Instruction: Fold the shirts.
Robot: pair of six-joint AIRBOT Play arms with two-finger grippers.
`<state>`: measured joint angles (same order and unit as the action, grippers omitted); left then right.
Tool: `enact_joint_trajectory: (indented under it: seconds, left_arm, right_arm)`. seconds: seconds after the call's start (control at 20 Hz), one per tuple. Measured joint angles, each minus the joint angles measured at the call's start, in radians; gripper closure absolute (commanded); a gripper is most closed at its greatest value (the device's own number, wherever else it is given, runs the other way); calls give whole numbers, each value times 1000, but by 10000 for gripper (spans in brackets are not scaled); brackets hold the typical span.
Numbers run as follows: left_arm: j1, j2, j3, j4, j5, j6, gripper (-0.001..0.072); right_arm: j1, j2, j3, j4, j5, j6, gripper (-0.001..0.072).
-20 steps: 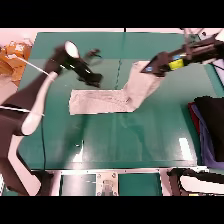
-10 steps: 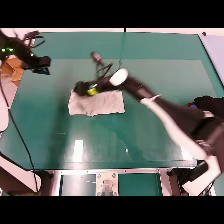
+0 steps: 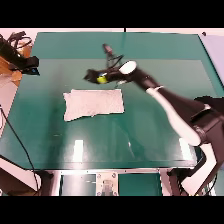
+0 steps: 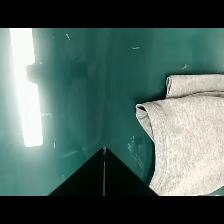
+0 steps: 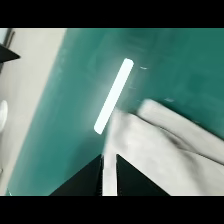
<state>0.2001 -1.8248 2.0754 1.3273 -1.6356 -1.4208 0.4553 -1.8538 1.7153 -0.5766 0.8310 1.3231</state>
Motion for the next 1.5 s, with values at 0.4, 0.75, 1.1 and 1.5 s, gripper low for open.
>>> enact_joint_trajectory:
  seconds: [0.4, 0.75, 1.1, 1.5]
  left_arm:
    - [3, 0, 0, -10, -4, -31, 689]
    - [3, 0, 0, -9, -1, -39, 688]
    - [3, 0, 0, -10, -8, -37, 689]
    - [3, 0, 0, -11, -15, -34, 689]
  right_arm:
    - [-322, 63, -235, -196, 326, 48, 151]
    - [-188, 32, -390, -66, 193, 14, 166]
    - [-101, 51, -286, -7, 157, 3, 702]
    - [-490, 299, 2, -217, 307, 190, 702]
